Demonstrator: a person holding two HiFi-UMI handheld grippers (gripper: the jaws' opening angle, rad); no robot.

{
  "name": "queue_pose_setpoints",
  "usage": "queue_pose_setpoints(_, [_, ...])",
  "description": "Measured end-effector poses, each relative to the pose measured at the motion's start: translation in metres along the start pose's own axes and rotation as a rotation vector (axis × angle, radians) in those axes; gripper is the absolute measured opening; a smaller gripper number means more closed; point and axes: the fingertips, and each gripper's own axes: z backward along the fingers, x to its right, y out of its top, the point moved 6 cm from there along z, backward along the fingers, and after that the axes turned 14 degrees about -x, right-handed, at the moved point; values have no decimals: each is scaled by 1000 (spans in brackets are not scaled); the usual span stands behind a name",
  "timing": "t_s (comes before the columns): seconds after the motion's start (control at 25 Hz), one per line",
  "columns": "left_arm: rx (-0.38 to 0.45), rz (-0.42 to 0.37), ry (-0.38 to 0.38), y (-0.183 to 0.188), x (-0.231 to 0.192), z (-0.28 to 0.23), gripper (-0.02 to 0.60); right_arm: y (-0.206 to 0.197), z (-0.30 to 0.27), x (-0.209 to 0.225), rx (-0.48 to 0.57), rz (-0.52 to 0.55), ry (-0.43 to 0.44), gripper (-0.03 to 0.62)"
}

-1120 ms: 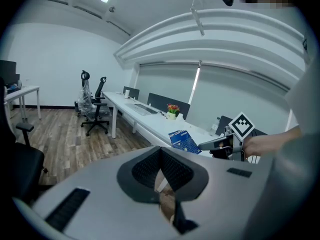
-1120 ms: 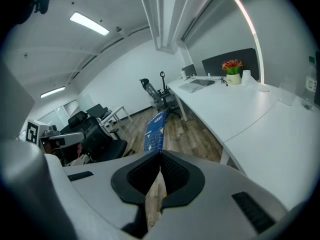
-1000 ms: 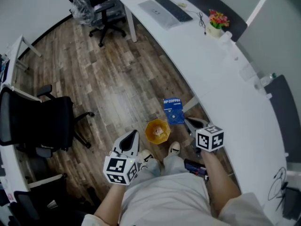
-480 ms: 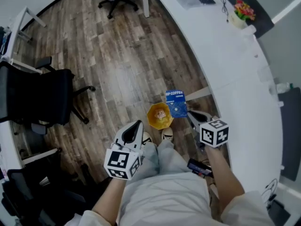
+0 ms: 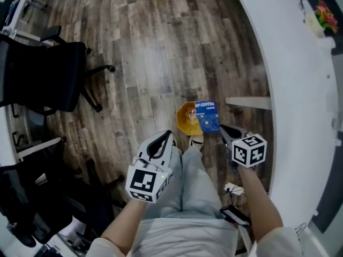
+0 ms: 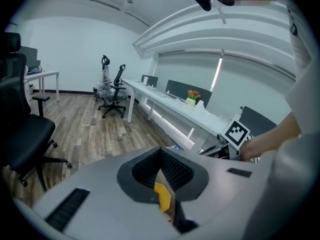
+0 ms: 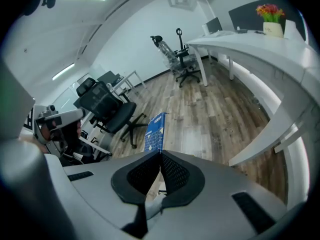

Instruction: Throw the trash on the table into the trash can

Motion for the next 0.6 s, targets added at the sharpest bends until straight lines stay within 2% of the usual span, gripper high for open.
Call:
queue_pose_setpoints(0.16, [-21, 24, 16, -33, -19, -33, 0, -19, -54, 23, -87, -13, -22, 34])
queue_pose_setpoints(0.32, [-66, 58, 30, -82, -28, -68, 0, -55, -112, 45, -162, -23, -31, 34])
queue_pose_setpoints(0.6, [-88, 75, 25, -132, -45, -124, 0, -93, -197, 76, -204, -76, -17, 34])
